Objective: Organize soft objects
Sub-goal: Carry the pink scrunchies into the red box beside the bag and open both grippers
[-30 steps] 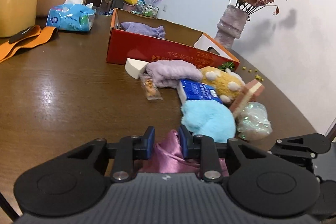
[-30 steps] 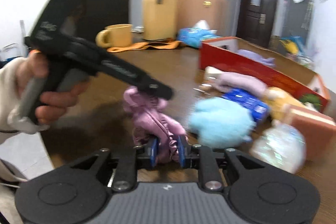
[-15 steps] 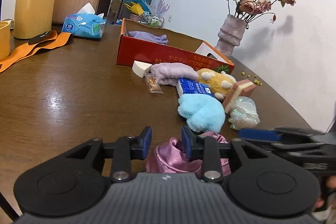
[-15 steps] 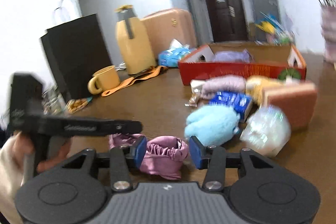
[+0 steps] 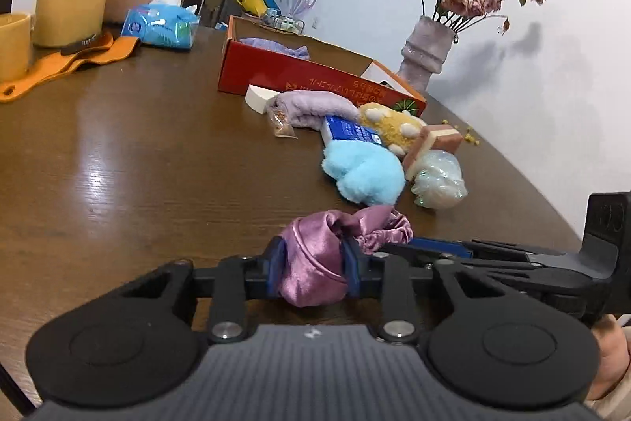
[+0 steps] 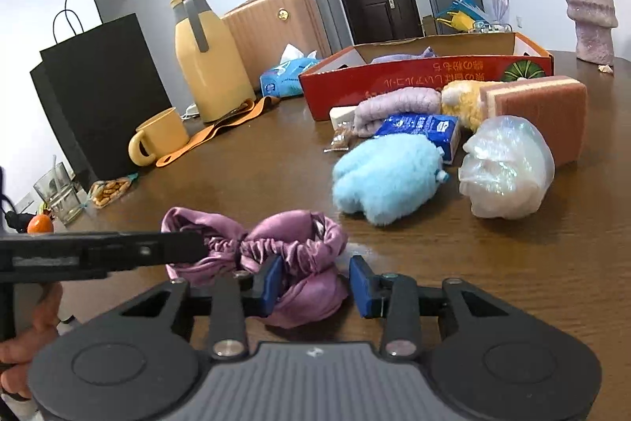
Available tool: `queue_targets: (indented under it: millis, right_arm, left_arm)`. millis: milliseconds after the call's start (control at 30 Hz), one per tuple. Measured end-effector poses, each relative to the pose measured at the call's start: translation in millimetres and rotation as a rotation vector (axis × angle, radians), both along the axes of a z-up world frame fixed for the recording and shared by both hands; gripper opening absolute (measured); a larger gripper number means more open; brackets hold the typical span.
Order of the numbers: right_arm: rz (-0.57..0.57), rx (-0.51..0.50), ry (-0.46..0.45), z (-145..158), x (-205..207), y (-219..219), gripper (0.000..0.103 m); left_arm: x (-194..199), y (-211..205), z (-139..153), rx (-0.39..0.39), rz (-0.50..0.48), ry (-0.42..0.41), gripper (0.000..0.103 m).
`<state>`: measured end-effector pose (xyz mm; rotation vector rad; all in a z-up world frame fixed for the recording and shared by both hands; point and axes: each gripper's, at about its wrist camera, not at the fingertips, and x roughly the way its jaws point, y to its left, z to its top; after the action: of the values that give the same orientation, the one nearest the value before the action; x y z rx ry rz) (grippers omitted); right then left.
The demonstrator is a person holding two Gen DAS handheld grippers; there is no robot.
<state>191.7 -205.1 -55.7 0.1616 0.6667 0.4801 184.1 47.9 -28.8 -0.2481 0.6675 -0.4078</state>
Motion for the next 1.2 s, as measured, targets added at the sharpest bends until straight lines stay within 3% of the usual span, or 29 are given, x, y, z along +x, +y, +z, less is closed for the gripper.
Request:
queue_targets:
  millis: [200,333,467,633,833,1000,1133,1200]
  right_arm:
    - [-0.043,0.082,-0.054,15.7,-3.3,-11.5,0.038]
    - [-0.066,0.033,-0.003,2.7,5.9,-4.6,0.037]
    - [-0.001,-0.035,0.005,4.9,1.0,1.3,0.037]
    - [-0.013,-0.014,0.008,0.4,-1.9,1.1,0.009]
    - [-0.016,0.015,-0.051,17.1,-0.5,-2.6,0.005]
    - [-0.017,0.026,-0.173,72.2,43.5,-27.3,0.005]
    - [-0.049,-0.064,-0.267,128.6,133.4,-56.8,0.005]
    - [-0.074,-0.111,-0.251,143.5,188.7,-67.6,0.005]
  left_arm:
    - [-2.4,0.1,-1.6,0.008,-0.015,-0.015,0.027]
    - [-4.1,-0.4,-2.0,0.019,-0.023,-0.014,0.026]
    - [-5.3,-1.0,-4.9,0.020,-0.033,-0.008,0.027]
    - [-4.5,-2.2,-4.0,0.016,-0.053,-0.018,0.021]
    - [13.7,-5.2,15.5,0.008,-0.060,-0.050,0.018]
    - [90.9,-25.2,86.9,-0.024,-0.125,-0.177,0.018]
    - [201.4,-71.7,132.1,0.033,-0.181,-0.218,0.018]
    - [266.1,-98.4,138.0,0.071,-0.172,-0.188,0.018]
